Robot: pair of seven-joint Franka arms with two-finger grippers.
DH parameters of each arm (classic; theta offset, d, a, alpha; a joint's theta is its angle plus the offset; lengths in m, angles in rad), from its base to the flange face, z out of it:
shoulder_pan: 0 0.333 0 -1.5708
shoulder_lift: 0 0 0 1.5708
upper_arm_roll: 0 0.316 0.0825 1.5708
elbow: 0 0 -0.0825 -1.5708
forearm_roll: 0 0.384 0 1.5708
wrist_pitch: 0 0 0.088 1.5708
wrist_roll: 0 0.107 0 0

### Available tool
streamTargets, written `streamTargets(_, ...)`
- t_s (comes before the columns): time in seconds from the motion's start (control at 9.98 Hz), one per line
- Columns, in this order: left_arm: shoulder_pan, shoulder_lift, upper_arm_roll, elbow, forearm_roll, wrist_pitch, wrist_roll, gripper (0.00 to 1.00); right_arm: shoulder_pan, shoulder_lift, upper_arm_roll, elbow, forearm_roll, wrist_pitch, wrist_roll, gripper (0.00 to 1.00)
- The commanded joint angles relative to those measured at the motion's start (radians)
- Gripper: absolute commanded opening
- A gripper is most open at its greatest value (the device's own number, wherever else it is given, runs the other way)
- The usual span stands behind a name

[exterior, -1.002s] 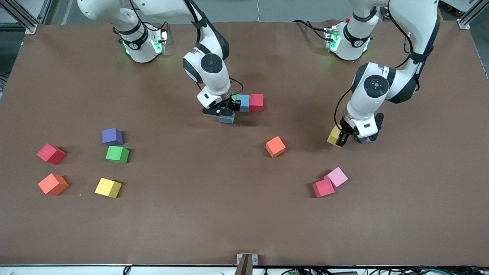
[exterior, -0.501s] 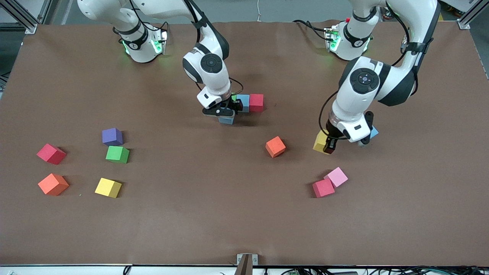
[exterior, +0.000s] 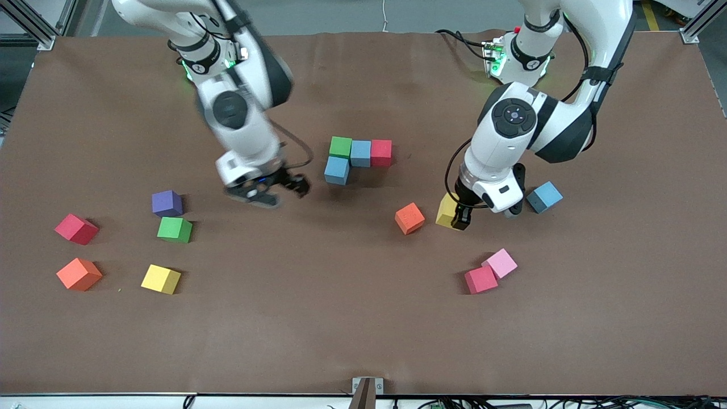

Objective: Arrange 11 blocks into digit 3
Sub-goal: 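Lift the yellow block with the left gripper while the right gripper withdraws, then grasp the yellow block near the orange block with the right gripper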

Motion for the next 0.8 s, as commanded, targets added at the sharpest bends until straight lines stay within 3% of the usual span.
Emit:
streamTargets(0.0,-0.003,0.027,-0.003,0.061,-0.011,-0.032,-0.006,0.13,-0.218,0.008,0.022,0.0,-0.011,0.02,-0.225,1.0)
streamTargets(0.3,0.001,0.033,-0.003,0.09,-0.008,-0.058,0.003,0.13,-0.37,0.16,0.024,0.141,-0.104,0.043,-0.338,1.0)
streamTargets(0.5,0.0,0.036,-0.003,0.099,-0.008,-0.061,0.003,0.13,-0.43,0.321,0.024,0.3,-0.107,0.035,-0.391,1.0)
streamTargets(0.7,-0.002,0.037,-0.003,0.101,-0.006,-0.061,0.003,0.13,-0.473,0.415,0.024,0.397,-0.1,0.035,-0.395,1.0)
